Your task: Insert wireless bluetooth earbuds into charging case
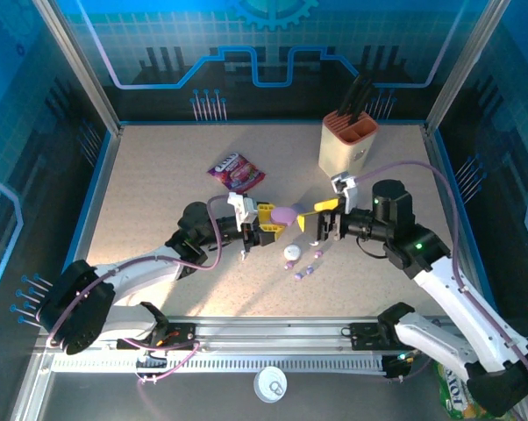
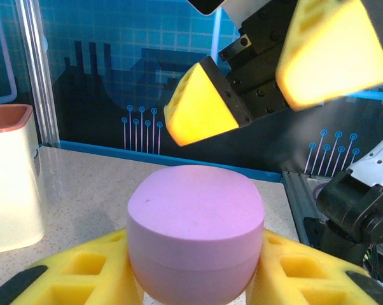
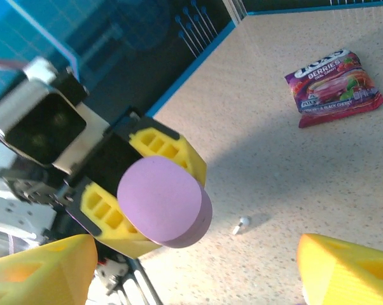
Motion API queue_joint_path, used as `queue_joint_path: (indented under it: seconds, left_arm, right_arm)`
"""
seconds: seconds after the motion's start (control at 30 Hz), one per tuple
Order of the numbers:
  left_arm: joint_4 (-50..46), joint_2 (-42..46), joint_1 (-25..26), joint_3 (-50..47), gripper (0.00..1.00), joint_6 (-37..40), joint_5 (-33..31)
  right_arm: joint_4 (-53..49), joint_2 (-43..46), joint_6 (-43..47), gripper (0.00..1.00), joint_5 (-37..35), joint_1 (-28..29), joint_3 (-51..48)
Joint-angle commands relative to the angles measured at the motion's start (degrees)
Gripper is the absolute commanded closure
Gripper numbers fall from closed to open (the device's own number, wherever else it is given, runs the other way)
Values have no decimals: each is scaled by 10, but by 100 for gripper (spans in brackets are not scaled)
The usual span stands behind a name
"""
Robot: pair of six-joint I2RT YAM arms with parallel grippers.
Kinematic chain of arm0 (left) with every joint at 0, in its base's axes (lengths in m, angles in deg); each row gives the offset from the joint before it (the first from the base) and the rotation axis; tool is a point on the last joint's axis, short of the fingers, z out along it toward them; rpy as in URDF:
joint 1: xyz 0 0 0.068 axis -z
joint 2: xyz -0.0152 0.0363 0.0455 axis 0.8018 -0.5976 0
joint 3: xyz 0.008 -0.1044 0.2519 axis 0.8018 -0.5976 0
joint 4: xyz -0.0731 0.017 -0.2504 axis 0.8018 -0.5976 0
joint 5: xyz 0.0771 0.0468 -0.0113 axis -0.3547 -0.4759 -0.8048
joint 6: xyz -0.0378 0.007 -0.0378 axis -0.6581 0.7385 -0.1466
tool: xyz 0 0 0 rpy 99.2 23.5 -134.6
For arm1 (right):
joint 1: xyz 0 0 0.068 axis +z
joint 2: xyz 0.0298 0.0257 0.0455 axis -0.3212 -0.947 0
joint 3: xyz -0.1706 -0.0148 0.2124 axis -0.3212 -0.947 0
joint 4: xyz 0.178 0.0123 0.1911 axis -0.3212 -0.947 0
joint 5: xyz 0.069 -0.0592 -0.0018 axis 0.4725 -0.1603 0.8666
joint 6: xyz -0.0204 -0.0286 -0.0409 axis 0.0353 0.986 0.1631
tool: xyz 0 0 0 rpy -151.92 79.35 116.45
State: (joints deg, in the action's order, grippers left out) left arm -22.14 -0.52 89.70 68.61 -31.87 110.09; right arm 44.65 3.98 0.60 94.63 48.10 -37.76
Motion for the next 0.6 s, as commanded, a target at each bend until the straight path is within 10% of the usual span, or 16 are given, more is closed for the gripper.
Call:
queue_joint_path:
  seconds: [0.0, 0.57]
  left_arm:
    - [-5, 13, 7, 14, 61, -1, 18]
    - [-19, 10, 18, 24, 61, -3, 18]
  right_arm:
    - [-38, -10, 84, 15, -72, 33, 21]
    - [16, -41, 93, 15, -124, 51, 16]
